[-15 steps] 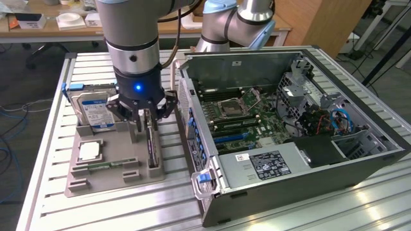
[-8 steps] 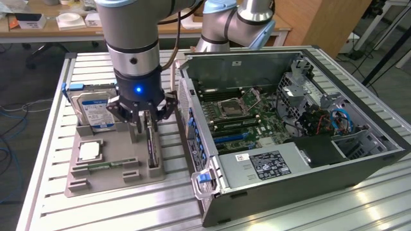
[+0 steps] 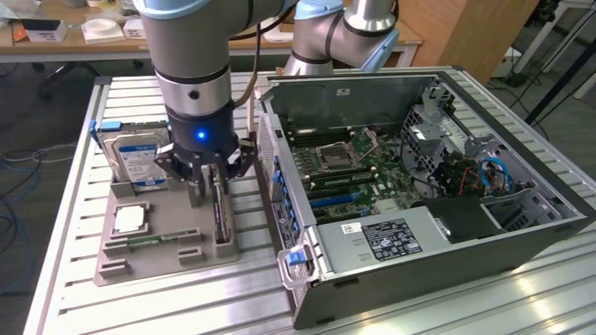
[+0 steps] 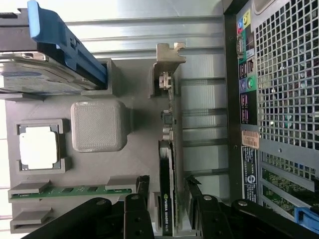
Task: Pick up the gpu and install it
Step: 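Pick up the gpu and move the gpu toward the slot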
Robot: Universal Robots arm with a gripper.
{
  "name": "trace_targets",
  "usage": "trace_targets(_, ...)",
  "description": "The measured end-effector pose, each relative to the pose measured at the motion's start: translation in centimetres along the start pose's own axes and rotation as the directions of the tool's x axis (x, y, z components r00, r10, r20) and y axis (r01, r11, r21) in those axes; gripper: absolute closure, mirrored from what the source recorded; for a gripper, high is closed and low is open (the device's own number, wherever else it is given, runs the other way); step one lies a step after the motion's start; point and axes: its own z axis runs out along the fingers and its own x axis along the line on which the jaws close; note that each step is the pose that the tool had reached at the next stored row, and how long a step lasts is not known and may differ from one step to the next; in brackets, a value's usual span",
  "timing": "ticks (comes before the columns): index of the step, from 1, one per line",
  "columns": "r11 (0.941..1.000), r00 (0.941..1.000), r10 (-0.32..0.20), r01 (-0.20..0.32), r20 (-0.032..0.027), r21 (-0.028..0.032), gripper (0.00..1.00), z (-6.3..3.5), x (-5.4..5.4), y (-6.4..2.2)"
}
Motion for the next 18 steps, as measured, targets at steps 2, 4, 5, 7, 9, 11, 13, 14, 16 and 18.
trace_targets(2, 1.0, 1.0, 0.0, 0.0, -0.0001, 0.0001, 0.59, 0.21, 0.0, -0.12)
trace_targets(4, 1.0, 1.0, 0.0, 0.0, -0.0001, 0.0001, 0.59, 0.47, 0.0, -0.27)
trace_targets(5, 1.0, 1.0, 0.0, 0.0, 0.0, 0.0001, 0.59, 0.62, 0.0, -0.3)
trace_targets(7, 1.0, 1.0, 0.0, 0.0, -0.0001, 0.0001, 0.59, 0.95, 0.0, -0.34)
trace_targets(9, 1.0, 1.0, 0.0, 0.0, 0.0, 0.0001, 0.59, 1.32, 0.0, -0.39)
trace_targets(11, 1.0, 1.0, 0.0, 0.0, 0.0, 0.0001, 0.59, 1.68, 0.0, -0.42)
trace_targets(13, 1.0, 1.0, 0.0, 0.0, 0.0, 0.0, 0.59, 2.01, 0.0, -0.43)
trace_targets(14, 1.0, 1.0, 0.0, 0.0, 0.0, 0.0, 0.59, 2.17, 0.0, -0.44)
trace_targets(16, 1.0, 1.0, 0.0, 0.0, 0.0, 0.0, 0.59, 2.4, -0.1, -0.44)
trace_targets(18, 1.0, 1.0, 0.0, 0.0, -0.0001, 0.0001, 0.59, 2.56, -0.2, -0.44)
